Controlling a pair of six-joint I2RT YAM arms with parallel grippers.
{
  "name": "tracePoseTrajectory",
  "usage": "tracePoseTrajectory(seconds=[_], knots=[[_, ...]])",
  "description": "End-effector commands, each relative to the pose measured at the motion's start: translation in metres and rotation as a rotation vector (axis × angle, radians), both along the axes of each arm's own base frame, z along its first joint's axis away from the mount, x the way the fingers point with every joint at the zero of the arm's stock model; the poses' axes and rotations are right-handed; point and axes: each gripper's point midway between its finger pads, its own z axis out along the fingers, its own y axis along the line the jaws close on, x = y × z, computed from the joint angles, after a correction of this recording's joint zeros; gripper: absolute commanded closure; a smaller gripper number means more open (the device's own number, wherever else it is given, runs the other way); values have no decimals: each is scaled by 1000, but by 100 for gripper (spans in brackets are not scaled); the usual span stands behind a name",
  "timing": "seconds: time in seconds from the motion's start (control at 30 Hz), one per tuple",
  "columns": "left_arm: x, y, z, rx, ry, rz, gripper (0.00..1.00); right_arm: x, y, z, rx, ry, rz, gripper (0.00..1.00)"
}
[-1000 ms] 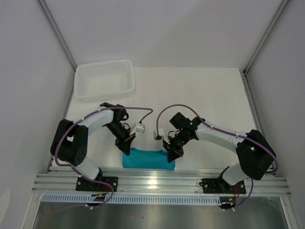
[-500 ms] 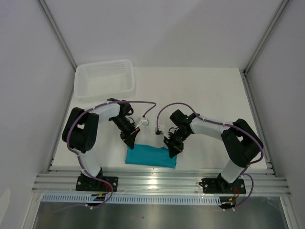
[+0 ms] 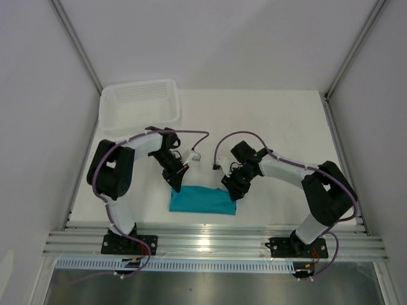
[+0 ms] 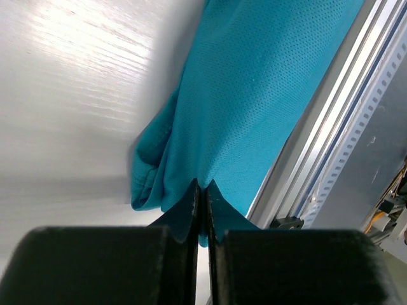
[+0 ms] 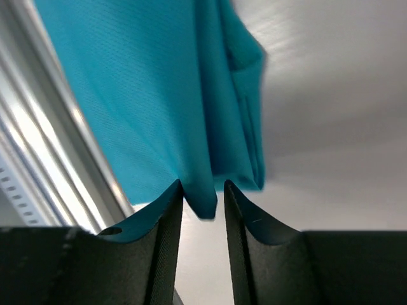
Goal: Roll the t-shirts
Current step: Roll the tshirt
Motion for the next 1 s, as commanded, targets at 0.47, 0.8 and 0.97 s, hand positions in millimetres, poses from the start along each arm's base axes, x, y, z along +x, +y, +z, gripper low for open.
tracePoseTrajectory(seconds=[0.47,0.8,0.97], knots=[[17,-2,2,35,56,32,95,36,62,143,523,-515,-547,94],[20,-4,3,41,71,51,91,17,132,90,594,-547,-480,100],[20,-4,2,42,67,57,89,24,132,58,524,-528,-512,100]])
